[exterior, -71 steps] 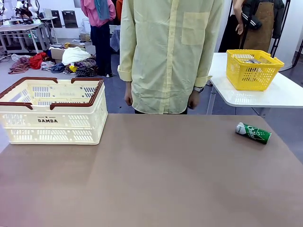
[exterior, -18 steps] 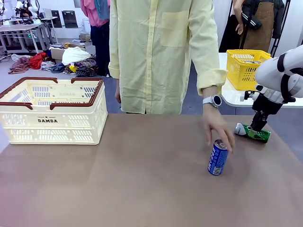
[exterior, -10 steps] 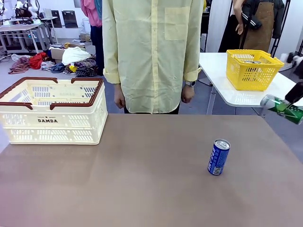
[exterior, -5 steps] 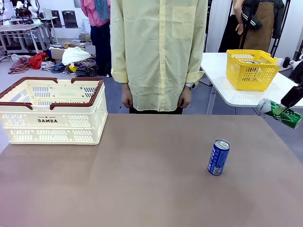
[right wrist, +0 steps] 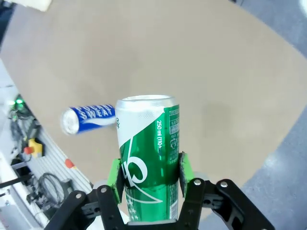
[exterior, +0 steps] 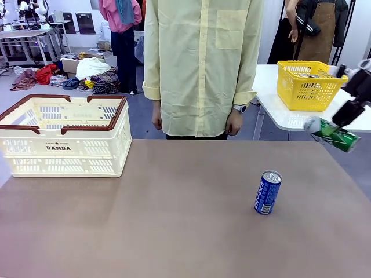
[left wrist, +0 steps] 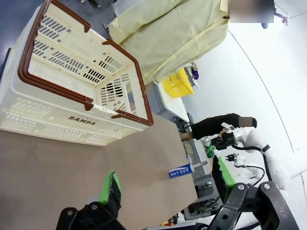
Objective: Place the drinks into the Shopping basket.
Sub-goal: Pick up one drink and place it into the Shopping basket.
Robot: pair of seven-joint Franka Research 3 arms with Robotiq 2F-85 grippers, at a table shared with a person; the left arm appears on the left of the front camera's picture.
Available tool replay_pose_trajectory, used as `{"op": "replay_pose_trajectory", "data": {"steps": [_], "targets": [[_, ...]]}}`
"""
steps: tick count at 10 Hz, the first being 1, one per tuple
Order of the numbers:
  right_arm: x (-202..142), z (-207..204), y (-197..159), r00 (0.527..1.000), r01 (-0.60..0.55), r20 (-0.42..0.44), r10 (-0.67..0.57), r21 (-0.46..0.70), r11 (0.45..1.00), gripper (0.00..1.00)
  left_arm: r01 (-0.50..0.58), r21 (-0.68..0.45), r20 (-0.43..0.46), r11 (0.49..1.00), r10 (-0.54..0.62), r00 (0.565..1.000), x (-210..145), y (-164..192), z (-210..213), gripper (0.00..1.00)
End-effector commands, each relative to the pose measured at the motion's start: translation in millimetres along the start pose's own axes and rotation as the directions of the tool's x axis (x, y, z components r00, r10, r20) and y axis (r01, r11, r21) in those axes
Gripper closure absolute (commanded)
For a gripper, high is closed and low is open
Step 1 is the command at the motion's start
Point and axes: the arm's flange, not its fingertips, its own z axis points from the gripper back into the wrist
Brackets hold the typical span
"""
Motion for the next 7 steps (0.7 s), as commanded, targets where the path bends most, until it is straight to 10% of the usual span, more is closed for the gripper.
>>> {"op": "replay_pose_trajectory", "data": {"steps": [1,7], "targets": [[34.8,-13.3,73.2,0.995,0.086,0.05,-0.084,-0.032,0.996,1.0,-0.003,-0.017,0.01,1.0,0.003,1.0,0.8,-2.5,0.4,0.0],[184.9,-180.1,249.4,0.981,0.129,0.158,-0.109,-0.123,0.984,1.0,-0.003,-0.017,0.01,1.0,0.003,1.0,0.8,-2.5,0.4,0.0]]}}
